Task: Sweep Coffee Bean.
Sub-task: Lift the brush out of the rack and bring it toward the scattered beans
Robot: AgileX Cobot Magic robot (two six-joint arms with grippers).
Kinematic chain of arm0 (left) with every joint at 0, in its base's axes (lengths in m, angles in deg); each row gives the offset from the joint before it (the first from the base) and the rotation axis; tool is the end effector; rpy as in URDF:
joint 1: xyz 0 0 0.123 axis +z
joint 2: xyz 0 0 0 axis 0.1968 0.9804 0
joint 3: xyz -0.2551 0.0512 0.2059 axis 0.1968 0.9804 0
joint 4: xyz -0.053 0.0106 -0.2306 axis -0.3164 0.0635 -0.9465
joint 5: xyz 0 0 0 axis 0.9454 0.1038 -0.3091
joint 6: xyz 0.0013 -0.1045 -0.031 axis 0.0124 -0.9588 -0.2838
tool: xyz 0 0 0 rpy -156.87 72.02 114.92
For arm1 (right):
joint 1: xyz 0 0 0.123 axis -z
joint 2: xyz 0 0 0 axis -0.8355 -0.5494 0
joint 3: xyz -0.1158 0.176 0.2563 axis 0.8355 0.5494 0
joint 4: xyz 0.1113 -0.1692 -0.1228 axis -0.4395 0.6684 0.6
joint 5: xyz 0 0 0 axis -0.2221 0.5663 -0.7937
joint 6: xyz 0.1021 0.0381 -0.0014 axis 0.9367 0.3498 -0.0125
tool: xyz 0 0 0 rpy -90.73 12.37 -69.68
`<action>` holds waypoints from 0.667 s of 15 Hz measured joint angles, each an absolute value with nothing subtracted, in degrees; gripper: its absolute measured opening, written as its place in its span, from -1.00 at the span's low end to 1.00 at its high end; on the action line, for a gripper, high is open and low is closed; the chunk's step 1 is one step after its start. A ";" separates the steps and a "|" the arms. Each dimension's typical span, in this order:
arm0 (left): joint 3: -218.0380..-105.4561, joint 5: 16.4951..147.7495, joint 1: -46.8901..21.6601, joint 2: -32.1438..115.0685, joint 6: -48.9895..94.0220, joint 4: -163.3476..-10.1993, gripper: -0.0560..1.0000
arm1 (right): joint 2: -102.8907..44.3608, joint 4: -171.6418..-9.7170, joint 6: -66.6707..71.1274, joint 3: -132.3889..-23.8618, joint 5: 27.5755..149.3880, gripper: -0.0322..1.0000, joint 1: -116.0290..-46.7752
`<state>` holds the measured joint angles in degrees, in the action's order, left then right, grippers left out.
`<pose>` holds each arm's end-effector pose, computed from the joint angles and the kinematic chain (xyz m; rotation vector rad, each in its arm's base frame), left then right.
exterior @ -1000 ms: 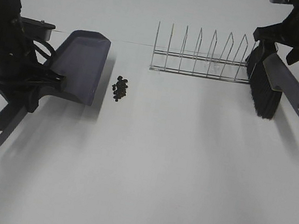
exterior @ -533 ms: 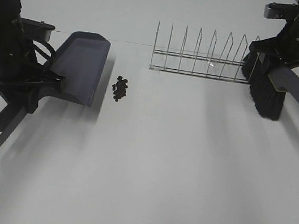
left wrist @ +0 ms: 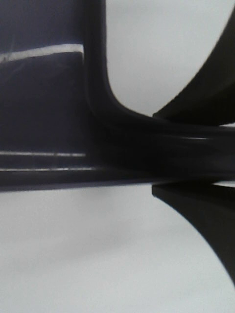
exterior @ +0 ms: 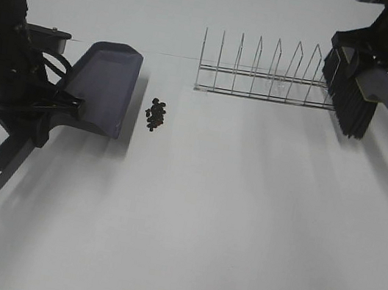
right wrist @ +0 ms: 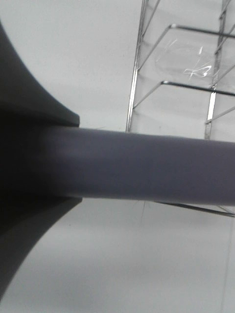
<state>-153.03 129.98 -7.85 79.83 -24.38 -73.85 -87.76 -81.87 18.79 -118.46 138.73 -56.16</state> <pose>0.3461 -0.1215 0.1882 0.1627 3.0953 -0.0319 0.5297 -0.0063 0.2421 -0.1440 2.7128 -0.0561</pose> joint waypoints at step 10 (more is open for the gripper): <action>-151.43 131.47 -7.85 79.83 -26.61 -73.28 -0.39 | -79.34 -83.42 23.26 -115.99 149.27 -0.41 -56.16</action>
